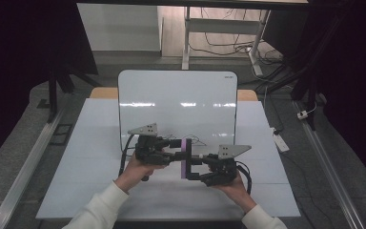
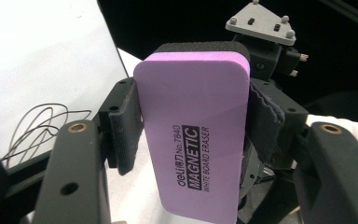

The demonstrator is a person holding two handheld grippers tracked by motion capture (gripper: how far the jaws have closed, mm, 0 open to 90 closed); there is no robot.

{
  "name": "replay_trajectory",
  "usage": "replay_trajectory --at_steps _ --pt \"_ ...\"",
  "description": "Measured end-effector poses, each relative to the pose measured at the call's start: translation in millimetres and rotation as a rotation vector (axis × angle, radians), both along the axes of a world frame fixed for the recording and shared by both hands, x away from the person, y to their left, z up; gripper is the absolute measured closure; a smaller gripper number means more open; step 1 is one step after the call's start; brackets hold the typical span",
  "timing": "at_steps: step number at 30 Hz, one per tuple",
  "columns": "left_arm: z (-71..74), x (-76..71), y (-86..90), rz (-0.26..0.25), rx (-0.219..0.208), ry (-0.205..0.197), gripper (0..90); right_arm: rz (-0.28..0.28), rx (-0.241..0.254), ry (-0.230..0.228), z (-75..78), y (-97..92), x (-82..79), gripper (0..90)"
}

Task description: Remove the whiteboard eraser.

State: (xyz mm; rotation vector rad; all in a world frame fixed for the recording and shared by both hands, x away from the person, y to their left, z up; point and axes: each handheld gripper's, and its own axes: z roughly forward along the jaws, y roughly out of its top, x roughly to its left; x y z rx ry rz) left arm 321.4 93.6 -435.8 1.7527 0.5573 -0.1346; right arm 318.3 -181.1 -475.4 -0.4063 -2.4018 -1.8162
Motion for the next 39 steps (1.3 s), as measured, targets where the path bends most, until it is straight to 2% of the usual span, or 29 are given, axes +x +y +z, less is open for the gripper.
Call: replay_trajectory --at_steps 2,5,6,7,9,11,12,17,21,22,23,24,25,28,34,38,39 --pt "0.8 -1.4 0.0 0.024 0.009 -0.009 40.0 -0.023 -0.008 -0.005 -0.2 -0.6 0.2 41.3" --pt "2.3 -3.1 0.7 0.087 0.032 -0.021 40.1 -0.086 -0.026 -0.031 0.6 -2.6 -1.5 42.1" --pt "2.6 -3.7 0.4 0.114 0.043 -0.020 40.1 -0.086 -0.026 -0.031 0.6 -2.6 -1.5 42.1" --pt "2.8 -4.0 0.1 0.138 0.056 -0.018 40.1 -0.139 -0.035 -0.069 2.6 -2.8 -5.2 41.5" --pt "2.7 -5.5 -1.7 0.175 0.077 -0.024 40.1 -0.205 -0.063 -0.111 5.5 -2.6 -9.6 41.4" --pt "2.4 -7.2 -4.2 0.189 0.092 -0.031 40.1 -0.215 -0.066 -0.126 6.6 -2.9 -11.6 41.6" --pt "2.2 -7.6 -5.2 0.186 0.093 -0.029 40.0 -0.242 -0.075 -0.151 8.2 -3.8 -14.9 41.8" --pt "1.3 -9.3 -8.8 0.206 0.117 -0.036 40.0 -0.276 -0.084 -0.168 9.5 -6.8 -18.5 42.0" --pt "1.1 -9.5 -8.9 0.272 0.134 -0.026 40.0 -0.338 -0.108 -0.199 11.2 -5.9 -23.2 42.3" --pt "0.8 -9.5 -9.0 0.292 0.140 -0.023 40.0 -0.338 -0.108 -0.199 11.2 -5.9 -23.2 42.3" --pt "0.3 -9.2 -8.8 0.306 0.139 -0.015 40.0 -0.374 -0.127 -0.224 12.7 -3.9 -26.8 42.4" --pt "-0.2 -8.8 -8.4 0.315 0.136 -0.007 40.0 -0.374 -0.127 -0.224 12.7 -3.9 -26.8 42.4" --pt "-0.7 -8.6 -8.3 0.326 0.136 -0.001 40.0 -0.391 -0.133 -0.245 13.6 -2.0 -30.3 42.9" --pt "-1.6 -8.5 -8.3 0.358 0.158 0.001 40.0 -0.394 -0.144 -0.253 13.9 0.3 -33.0 42.7" --pt "-2.7 -10.2 -6.6 0.445 0.275 -0.035 39.9 -0.416 -0.164 -0.229 10.8 -5.8 -31.5 42.5" --pt "-3.3 -12.8 -5.6 0.506 0.378 -0.088 40.0 -0.436 -0.173 -0.220 8.7 -15.1 -31.2 42.5" --pt "-3.0 -13.6 -5.1 0.520 0.402 -0.104 40.0 -0.450 -0.174 -0.215 8.0 -22.8 -31.6 42.4"
